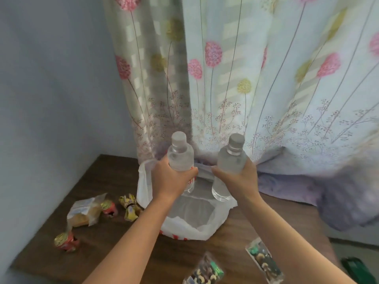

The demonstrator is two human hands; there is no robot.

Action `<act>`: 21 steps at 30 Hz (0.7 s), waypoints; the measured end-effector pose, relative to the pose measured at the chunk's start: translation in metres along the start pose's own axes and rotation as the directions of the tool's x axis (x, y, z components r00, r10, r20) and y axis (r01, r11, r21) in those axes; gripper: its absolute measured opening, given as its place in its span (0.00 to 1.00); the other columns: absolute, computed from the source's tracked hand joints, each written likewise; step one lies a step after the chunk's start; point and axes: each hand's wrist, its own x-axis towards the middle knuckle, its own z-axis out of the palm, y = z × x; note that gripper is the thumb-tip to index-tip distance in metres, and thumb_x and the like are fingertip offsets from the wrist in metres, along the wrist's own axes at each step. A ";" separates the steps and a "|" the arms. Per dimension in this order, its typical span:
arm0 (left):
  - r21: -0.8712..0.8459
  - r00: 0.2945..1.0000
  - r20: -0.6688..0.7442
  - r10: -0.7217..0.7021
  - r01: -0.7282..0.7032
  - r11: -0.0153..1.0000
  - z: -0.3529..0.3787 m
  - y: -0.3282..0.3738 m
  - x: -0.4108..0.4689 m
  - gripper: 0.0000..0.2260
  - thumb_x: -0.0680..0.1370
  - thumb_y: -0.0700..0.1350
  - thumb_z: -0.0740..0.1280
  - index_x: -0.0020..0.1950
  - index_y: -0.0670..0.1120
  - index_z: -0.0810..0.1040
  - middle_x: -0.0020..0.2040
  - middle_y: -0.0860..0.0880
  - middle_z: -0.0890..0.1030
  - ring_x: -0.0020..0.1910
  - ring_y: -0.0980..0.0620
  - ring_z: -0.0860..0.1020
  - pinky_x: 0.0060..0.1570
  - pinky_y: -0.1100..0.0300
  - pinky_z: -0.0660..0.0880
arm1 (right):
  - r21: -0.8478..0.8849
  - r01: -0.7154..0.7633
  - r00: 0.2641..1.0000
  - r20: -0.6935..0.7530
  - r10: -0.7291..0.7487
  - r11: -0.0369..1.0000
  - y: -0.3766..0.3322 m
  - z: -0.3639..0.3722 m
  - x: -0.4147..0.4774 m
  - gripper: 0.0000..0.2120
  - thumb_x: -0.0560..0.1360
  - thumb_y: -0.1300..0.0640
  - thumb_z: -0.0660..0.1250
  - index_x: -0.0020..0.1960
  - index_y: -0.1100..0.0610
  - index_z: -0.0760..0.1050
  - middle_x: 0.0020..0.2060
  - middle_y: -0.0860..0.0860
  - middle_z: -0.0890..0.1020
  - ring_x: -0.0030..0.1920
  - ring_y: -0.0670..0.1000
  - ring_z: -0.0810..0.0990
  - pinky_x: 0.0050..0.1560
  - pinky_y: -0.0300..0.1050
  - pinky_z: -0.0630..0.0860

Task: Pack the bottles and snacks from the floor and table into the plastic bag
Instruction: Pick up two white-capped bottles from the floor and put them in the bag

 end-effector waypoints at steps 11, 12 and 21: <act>-0.087 0.990 0.138 -0.002 0.014 0.996 0.072 -0.083 0.076 0.18 0.63 0.52 0.83 0.47 0.52 0.80 0.39 0.57 0.82 0.41 0.54 0.82 0.39 0.60 0.75 | -0.082 -0.087 0.965 -0.256 0.063 0.993 0.063 0.066 0.039 0.23 0.58 0.49 0.79 0.52 0.48 0.78 0.45 0.46 0.84 0.50 0.51 0.84 0.55 0.60 0.80; -0.091 0.988 0.152 -0.001 0.015 0.996 0.079 -0.089 0.079 0.18 0.63 0.53 0.83 0.47 0.51 0.80 0.40 0.56 0.83 0.41 0.54 0.82 0.40 0.58 0.76 | -0.078 -0.097 0.960 -0.272 0.073 0.992 0.069 0.069 0.042 0.24 0.58 0.49 0.80 0.52 0.48 0.78 0.46 0.47 0.84 0.51 0.52 0.84 0.55 0.61 0.80; -0.028 0.991 0.130 0.028 -0.024 0.999 0.129 -0.125 0.108 0.21 0.62 0.55 0.83 0.48 0.50 0.80 0.41 0.51 0.85 0.42 0.48 0.83 0.40 0.52 0.78 | -0.078 -0.122 0.918 -0.388 0.082 0.990 0.131 0.088 0.070 0.25 0.60 0.52 0.84 0.54 0.47 0.77 0.47 0.47 0.84 0.52 0.50 0.84 0.57 0.59 0.80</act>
